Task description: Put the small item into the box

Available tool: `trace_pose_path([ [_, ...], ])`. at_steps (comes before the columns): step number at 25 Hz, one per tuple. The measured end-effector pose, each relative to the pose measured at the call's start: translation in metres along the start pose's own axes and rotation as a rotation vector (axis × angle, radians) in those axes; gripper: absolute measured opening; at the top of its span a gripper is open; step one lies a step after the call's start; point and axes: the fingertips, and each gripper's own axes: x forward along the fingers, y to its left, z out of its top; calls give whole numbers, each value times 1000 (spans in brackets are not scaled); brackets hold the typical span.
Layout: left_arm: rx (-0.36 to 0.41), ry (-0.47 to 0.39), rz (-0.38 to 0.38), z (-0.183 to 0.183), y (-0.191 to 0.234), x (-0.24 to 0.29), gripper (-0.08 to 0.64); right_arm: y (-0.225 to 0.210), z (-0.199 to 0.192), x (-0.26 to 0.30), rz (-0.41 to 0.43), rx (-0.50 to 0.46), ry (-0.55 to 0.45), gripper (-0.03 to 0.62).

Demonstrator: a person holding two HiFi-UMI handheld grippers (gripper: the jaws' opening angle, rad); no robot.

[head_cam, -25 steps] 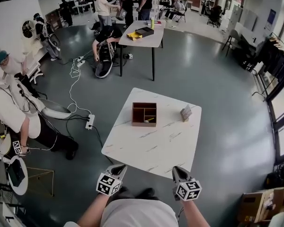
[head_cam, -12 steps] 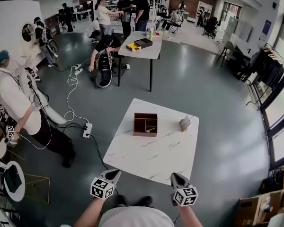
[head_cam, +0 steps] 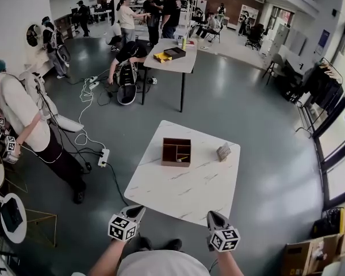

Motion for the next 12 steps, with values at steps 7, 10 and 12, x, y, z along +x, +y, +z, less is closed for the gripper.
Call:
trace_pose_path([
  [7,-6,11,-9,-3,1,4,14,1,1,0,-4,3,0,31],
  [10,-3,15,-11,-2,2,5,14,0,2,1,-8,7,-2,31],
  [12,-2,18,-12,-2,4,6,14,0,2,3,-9,9,0,31],
])
